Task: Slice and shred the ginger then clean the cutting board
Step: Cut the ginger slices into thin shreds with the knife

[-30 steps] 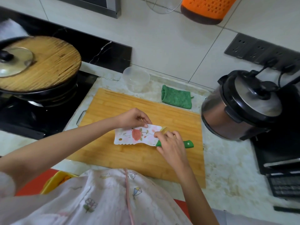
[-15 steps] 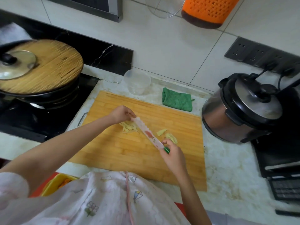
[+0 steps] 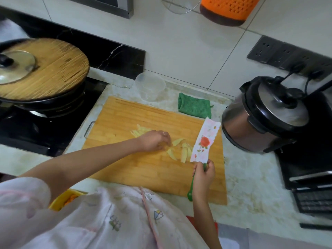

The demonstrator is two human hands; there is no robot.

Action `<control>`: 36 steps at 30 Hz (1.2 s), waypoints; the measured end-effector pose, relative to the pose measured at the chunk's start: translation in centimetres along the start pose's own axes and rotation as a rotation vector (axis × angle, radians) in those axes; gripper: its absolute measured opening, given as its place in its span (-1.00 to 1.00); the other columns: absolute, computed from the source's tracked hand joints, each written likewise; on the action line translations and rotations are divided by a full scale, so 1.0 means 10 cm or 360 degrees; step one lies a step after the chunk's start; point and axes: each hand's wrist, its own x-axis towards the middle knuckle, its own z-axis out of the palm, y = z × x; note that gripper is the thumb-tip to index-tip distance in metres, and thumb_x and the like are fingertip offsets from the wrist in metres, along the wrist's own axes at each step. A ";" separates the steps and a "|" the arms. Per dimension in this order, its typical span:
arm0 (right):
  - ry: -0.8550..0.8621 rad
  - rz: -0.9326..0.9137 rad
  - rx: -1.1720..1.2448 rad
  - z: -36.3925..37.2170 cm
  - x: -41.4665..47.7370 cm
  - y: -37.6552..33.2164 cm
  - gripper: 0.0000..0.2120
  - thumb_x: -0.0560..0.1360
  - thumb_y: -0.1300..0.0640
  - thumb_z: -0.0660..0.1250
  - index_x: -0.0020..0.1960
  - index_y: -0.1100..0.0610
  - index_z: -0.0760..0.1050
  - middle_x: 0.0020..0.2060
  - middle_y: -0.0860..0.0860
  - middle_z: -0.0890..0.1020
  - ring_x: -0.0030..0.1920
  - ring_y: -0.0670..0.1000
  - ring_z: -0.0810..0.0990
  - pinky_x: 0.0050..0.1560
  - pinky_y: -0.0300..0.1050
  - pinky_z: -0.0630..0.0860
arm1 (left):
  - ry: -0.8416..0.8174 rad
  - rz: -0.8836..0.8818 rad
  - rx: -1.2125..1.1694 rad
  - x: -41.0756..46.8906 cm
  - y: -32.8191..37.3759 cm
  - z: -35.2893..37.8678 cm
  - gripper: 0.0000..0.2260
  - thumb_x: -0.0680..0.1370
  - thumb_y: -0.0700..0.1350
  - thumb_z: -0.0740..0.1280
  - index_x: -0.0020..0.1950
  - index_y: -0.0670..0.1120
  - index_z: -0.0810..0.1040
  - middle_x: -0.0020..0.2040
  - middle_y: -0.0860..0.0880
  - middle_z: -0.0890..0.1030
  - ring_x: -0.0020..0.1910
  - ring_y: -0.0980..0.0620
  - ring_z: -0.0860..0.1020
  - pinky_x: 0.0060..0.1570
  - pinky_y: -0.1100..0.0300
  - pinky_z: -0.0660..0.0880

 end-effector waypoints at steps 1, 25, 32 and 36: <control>0.0085 0.0004 -0.0018 -0.05 0.02 0.05 -0.93 0.56 0.23 0.20 0.00 0.13 0.44 -0.37 0.06 0.48 -0.45 -0.04 0.36 -0.43 -0.10 0.27 | -0.0026 0.0028 0.0045 0.08 0.06 0.06 -0.70 0.51 -0.16 0.39 0.24 -0.05 0.57 0.29 -0.01 0.49 0.19 -0.04 0.50 0.06 0.13 0.41; 0.0311 0.0144 0.0150 -0.30 -0.23 0.44 -0.88 0.55 0.21 0.22 0.07 0.13 0.47 -0.22 0.12 0.54 -0.32 0.03 0.42 -0.38 -0.11 0.34 | -0.0444 0.0549 0.0814 0.66 0.55 0.23 -0.83 0.53 -0.21 0.32 0.09 -0.06 0.59 0.32 0.01 0.46 0.34 -0.04 0.35 0.14 0.10 0.29; 0.0247 0.0136 0.0123 -0.32 -0.25 0.44 -0.85 0.54 0.21 0.22 0.10 0.13 0.47 -0.21 0.10 0.54 -0.31 0.01 0.44 -0.37 -0.14 0.35 | -0.0460 0.0585 0.1022 0.65 0.63 0.18 -0.83 0.55 -0.21 0.25 0.08 -0.05 0.56 0.18 -0.03 0.49 0.18 -0.05 0.46 0.24 0.10 0.15; 0.0227 0.0155 0.0094 -0.31 -0.23 0.43 -0.83 0.54 0.21 0.22 0.11 0.15 0.47 -0.17 0.10 0.56 -0.28 0.01 0.46 -0.38 -0.19 0.36 | -0.0351 0.0549 0.0786 0.57 0.57 0.22 -0.85 0.56 -0.26 0.20 0.02 -0.15 0.55 0.07 -0.09 0.49 -0.08 -0.12 0.50 0.12 0.12 0.31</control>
